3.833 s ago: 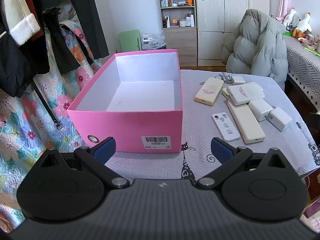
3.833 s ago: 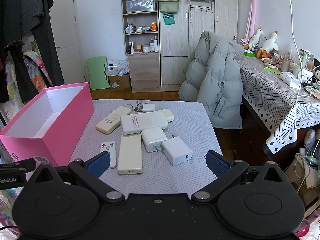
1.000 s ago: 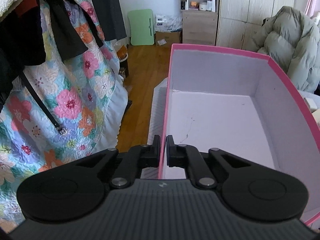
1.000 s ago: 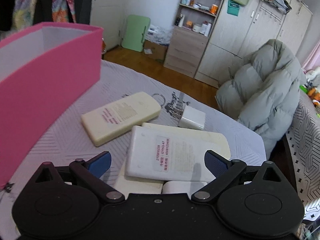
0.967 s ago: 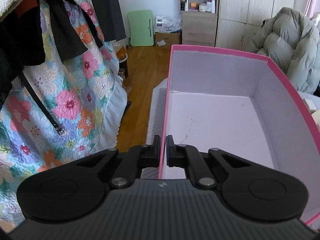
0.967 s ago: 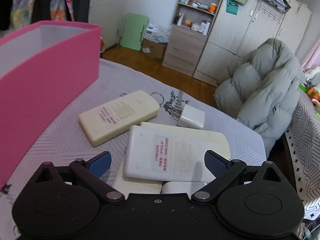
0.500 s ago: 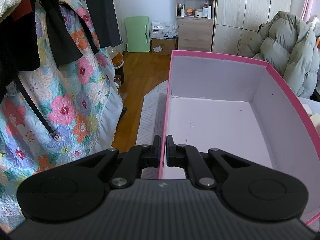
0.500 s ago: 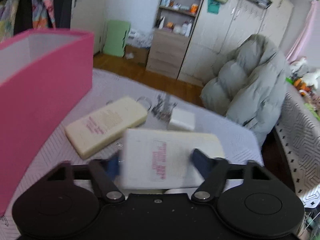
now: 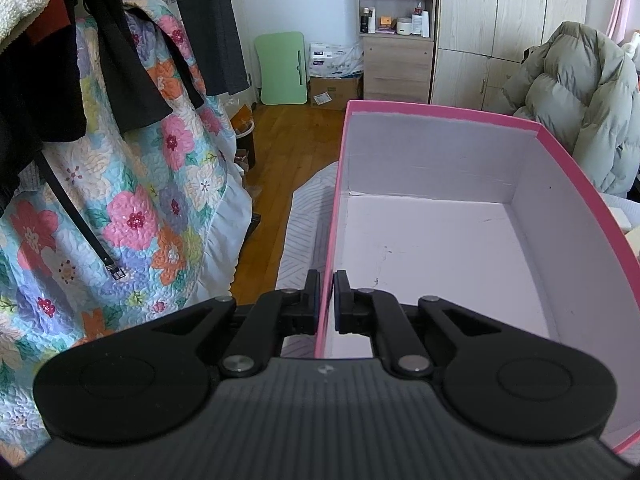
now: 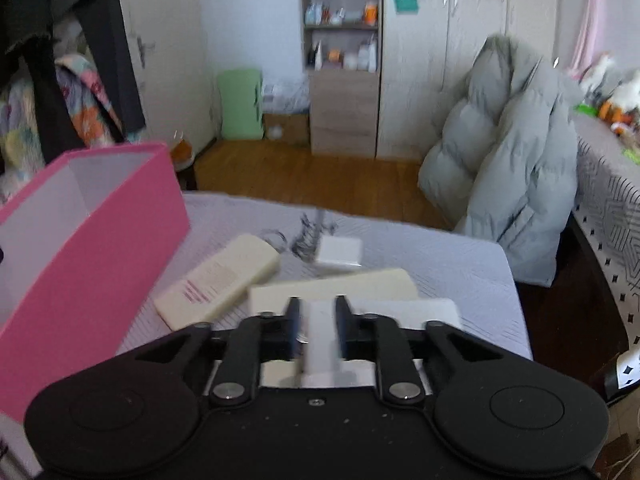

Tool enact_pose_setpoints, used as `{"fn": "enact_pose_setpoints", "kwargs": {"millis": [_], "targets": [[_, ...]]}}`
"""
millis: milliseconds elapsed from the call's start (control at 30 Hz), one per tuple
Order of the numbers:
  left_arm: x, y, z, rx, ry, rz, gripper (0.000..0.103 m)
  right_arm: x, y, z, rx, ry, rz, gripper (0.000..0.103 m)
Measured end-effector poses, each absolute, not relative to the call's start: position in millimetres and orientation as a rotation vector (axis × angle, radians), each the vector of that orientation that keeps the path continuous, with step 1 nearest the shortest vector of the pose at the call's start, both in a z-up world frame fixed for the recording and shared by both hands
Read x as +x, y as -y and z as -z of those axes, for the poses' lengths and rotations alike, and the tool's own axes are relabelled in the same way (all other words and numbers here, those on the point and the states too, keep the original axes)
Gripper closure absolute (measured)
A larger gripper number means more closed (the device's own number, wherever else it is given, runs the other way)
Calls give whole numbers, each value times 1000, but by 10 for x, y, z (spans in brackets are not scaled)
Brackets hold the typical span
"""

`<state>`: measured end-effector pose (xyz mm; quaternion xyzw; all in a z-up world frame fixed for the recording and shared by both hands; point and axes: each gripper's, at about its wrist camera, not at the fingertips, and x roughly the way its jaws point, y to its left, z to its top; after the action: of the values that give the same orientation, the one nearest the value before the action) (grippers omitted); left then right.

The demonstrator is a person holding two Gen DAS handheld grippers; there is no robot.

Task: Organize rigid objects
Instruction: 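Move the right gripper toward the cream power bank beside the remote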

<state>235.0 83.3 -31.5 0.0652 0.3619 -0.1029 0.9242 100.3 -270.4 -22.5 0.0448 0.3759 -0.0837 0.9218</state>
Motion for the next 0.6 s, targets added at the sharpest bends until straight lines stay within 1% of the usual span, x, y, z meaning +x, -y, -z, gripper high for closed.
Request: {"fn": "enact_pose_setpoints", "kwargs": {"millis": [33,67,167,300,400,500,567,600], "targets": [[2351,-834,315,133,-743,211,97,1018,2782,213,95,-799,173,66],[2350,-833,315,132,-743,211,97,1007,2854,195,104,-813,183,64],[2353,-823,303,129,-744,207,97,966,2959,166,176,-863,119,63],[2341,-795,301,141,-743,196,96,873,2794,286,296,-949,-33,61],[2331,-786,303,150,-742,194,96,838,2600,438,325,-1014,-73,54],[2331,-779,303,159,-741,195,96,880,2446,572,272,-1057,-17,48],[2325,-777,309,165,-740,196,96,942,2381,616,244,-1063,10,39],[2324,-771,309,167,-739,196,96,980,2363,630,240,-1067,13,38]]}}
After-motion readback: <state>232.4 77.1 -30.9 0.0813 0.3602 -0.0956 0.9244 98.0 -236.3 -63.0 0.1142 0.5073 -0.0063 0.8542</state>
